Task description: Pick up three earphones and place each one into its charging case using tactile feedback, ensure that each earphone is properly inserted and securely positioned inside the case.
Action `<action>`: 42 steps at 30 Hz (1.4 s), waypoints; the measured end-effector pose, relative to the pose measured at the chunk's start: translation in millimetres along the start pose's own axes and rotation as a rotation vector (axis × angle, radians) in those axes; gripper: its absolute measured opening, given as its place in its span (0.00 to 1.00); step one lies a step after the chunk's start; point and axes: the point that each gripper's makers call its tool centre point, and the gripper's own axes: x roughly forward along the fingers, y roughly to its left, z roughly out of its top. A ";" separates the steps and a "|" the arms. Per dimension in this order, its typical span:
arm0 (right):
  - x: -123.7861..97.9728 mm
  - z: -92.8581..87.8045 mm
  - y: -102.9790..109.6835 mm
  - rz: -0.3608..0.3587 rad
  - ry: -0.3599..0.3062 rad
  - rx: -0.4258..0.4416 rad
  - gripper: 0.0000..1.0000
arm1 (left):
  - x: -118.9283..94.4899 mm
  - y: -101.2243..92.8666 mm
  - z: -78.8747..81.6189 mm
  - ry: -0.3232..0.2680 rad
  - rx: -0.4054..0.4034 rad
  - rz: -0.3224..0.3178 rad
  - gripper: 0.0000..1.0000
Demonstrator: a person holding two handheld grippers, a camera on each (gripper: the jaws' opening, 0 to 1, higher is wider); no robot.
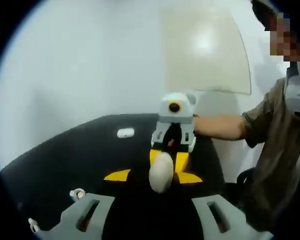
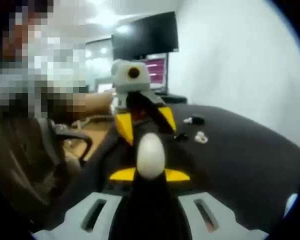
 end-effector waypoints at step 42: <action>2.2 0.5 4.0 -0.020 0.013 -0.129 0.19 | 2.1 26.7 31.7 -0.099 -0.190 0.037 0.12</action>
